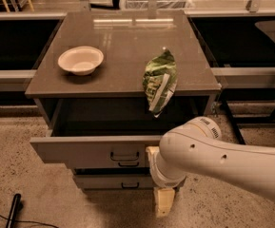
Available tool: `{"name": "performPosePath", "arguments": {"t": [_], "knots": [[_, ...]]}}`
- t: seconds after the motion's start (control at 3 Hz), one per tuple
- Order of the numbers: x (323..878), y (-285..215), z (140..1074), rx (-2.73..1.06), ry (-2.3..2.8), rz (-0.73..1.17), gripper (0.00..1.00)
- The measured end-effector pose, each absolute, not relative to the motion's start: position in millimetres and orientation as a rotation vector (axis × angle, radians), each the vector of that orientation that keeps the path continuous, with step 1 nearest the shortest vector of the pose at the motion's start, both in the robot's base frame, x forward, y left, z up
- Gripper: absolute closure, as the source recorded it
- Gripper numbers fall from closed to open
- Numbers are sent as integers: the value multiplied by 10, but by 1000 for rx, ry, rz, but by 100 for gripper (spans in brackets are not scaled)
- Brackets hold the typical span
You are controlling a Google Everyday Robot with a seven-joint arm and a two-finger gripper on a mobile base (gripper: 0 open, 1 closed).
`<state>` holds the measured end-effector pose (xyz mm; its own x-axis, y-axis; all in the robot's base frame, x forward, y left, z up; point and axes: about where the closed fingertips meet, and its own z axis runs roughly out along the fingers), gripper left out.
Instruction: Close top drawer
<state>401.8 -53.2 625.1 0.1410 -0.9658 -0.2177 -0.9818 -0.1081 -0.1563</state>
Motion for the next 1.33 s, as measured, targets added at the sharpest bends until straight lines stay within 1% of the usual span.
{"name": "performPosePath", "arguments": {"t": [0.33,0.67,1.33], "knots": [[4031,-516,6247,-2193,1887,81,0],[4192,-563,6182,-2219,1889,73,18],[4584,-802,6083,-2123,1982,69,66]]}}
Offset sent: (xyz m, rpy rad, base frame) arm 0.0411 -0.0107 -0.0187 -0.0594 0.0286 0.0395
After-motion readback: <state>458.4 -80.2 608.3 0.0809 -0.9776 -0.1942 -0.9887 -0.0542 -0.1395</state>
